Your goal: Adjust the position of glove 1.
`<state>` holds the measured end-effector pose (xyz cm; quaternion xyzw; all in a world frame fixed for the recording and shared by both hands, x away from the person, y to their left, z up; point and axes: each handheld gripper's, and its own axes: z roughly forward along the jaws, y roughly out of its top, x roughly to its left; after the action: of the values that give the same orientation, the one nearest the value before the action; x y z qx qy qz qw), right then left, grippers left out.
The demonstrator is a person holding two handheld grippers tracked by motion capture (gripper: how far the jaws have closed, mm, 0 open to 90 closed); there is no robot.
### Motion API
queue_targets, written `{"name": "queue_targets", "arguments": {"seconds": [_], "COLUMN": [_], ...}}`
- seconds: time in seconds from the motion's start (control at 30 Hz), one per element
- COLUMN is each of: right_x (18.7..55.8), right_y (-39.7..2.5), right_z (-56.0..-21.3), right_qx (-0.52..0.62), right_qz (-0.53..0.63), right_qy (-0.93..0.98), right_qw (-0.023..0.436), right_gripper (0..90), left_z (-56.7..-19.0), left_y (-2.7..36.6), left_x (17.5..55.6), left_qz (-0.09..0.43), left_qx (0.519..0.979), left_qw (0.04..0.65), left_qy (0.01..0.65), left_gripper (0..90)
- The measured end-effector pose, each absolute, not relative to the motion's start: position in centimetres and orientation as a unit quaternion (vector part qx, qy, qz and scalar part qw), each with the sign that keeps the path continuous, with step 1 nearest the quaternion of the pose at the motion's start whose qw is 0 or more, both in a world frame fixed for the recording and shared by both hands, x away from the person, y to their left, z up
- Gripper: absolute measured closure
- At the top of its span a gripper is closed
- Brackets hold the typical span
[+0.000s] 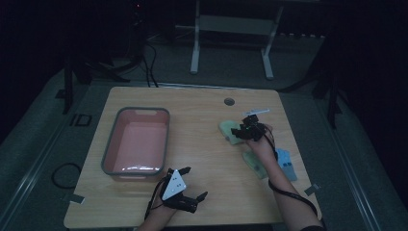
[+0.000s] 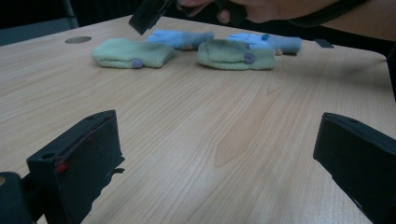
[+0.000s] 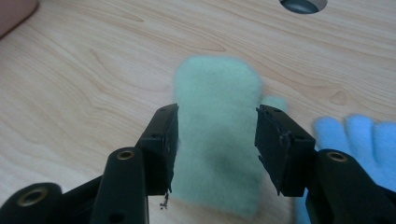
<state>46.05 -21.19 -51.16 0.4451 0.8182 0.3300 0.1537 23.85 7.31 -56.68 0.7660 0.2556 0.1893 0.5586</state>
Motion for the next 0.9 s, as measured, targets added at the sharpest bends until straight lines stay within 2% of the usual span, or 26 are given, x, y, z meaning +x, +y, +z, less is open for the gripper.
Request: {"name": "queue_targets", "arguments": {"seconds": [0.3,0.4,0.5,0.6,0.77,0.9], "right_x": [47.8,48.2,48.3,48.3,48.2,47.8], "right_y": [-20.4,-20.2,-20.0,-20.1,-19.8,-19.4], "right_z": [-53.0,-53.5,-54.1,-54.2,-54.0,-53.4], "right_qx": [0.451,0.448,0.446,0.45,0.453,0.463], "right_qz": [0.313,0.303,0.299,0.304,0.295,0.29], "right_qy": [0.821,0.826,0.828,0.824,0.826,0.821], "right_qw": [0.156,0.159,0.161,0.16,0.16,0.169], "right_gripper": [49.6,54.7,55.9,62.0,81.4,84.7], "left_z": [-56.7,-56.7,-56.7,-56.7,-56.7,-56.7], "left_y": [7.3,7.4,7.4,7.3,7.4,7.4], "left_x": [23.9,23.9,23.9,23.9,23.9,24.0], "left_qz": [0.186,0.185,0.185,0.185,0.184,0.183], "left_qx": [0.766,0.766,0.766,0.766,0.765,0.765], "left_qw": [0.559,0.56,0.56,0.56,0.56,0.56], "left_qy": [0.257,0.257,0.258,0.258,0.26,0.261], "left_gripper": [1.0,1.1,1.1,1.1,1.0,1.1]}}
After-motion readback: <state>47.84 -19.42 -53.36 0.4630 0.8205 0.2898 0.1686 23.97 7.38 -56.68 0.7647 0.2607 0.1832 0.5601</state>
